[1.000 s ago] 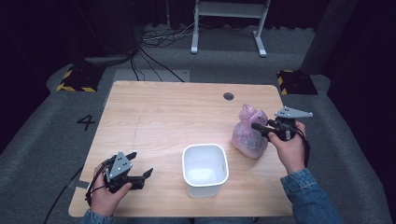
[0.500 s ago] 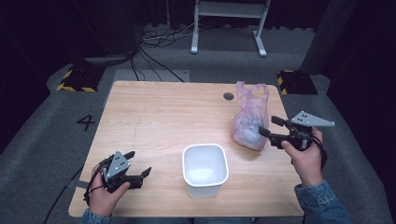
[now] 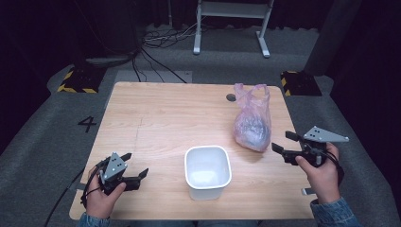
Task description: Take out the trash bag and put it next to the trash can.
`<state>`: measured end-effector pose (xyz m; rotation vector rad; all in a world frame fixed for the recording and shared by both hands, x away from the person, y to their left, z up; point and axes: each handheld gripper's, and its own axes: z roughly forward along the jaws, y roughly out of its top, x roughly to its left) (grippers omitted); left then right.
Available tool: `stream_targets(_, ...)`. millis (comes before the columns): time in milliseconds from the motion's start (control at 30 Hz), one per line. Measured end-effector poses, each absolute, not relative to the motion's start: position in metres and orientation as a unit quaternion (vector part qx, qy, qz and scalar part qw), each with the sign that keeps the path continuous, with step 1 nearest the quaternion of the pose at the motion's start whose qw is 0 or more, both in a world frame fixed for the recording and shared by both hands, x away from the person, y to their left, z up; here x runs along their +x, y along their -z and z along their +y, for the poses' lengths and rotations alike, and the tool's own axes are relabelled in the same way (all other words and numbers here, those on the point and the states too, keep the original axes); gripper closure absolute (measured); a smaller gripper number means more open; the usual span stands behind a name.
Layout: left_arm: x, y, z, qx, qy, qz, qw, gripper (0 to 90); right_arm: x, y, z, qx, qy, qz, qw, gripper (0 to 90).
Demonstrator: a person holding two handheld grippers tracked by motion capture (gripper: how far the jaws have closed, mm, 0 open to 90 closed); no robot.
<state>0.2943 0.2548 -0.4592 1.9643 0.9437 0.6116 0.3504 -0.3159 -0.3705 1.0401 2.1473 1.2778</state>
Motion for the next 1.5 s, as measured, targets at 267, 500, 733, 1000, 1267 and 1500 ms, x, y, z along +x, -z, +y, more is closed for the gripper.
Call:
stream_targets(267,0.296,0.463,0.262,0.786,-0.247,0.394,0.407,17.3,0.342,0.385,-0.33,0.391,-0.44,0.779,0.216,23.7)
stream_targets(500,0.3,0.47,0.269,0.788,-0.25,0.411,0.384,17.1,0.338,0.406,-0.339,0.404,-0.427,0.782,0.206,22.9)
stream_targets(733,0.303,0.478,0.276,0.788,-0.242,0.429,0.369,16.6,0.335,0.425,-0.345,0.411,-0.407,0.79,0.205,21.0)
stream_targets(1000,0.305,0.487,0.282,0.794,-0.23,0.441,0.349,16.6,0.333,0.448,-0.349,0.419,-0.392,0.795,0.195,20.2)
stream_targets(1267,0.308,0.498,0.286,0.799,-0.214,0.454,0.332,16.6,0.331,0.467,-0.352,0.426,-0.382,0.798,0.188,20.0)
stream_targets(1500,0.309,0.503,0.29,0.799,-0.199,0.465,0.325,16.9,0.329,0.483,-0.352,0.429,-0.369,0.804,0.181,20.0)
